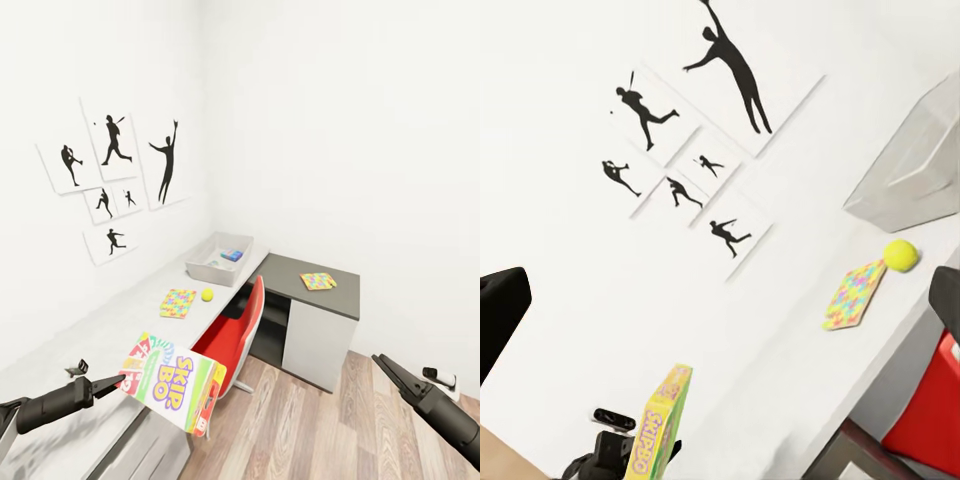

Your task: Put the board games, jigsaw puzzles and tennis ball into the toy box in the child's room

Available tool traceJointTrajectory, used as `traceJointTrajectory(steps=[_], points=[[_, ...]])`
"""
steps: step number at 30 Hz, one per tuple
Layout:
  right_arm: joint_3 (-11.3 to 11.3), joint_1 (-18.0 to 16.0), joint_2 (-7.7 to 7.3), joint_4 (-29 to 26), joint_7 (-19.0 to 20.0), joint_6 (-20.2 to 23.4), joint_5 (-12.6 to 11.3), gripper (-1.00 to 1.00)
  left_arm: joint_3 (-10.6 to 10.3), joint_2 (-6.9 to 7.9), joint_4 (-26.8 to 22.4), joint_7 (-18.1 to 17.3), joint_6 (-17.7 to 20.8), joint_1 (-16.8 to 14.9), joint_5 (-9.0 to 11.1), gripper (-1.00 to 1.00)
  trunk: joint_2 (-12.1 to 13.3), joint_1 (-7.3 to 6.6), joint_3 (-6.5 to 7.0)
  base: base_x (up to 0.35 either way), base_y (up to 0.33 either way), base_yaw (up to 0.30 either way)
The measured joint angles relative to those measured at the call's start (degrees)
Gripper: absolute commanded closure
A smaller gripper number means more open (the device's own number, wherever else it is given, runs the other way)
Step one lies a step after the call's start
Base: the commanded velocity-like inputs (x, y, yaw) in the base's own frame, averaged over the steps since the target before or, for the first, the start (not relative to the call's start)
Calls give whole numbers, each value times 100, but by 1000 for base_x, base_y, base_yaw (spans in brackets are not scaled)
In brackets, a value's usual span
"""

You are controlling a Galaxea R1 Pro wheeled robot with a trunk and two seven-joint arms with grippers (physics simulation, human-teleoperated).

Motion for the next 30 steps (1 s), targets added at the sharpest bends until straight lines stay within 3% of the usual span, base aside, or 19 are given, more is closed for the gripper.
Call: traceJointTrajectory(steps=[17, 19, 23, 30], points=[[-18, -3, -5, 122, -123, 21, 43, -100, 78, 1, 0, 1, 1, -1, 2, 100, 0, -2, 0, 183, -164, 0], [-22, -5, -43, 127, -285, 156, 129, -100, 140, 5, 0, 1, 7, 0, 3, 100, 0, -2, 0, 256, -168, 0], [-33, -8, -271, 139, -668, 669, 320, -100, 343, 9, -17, 2, 50, -2, 15, 100, 0, -2, 0, 261, -163, 0], [-162, -6, -339, 174, -539, 825, 359, -100, 510, 62, -71, 3, 284, -20, 12, 100, 0, -2, 0, 258, -150, 0]])
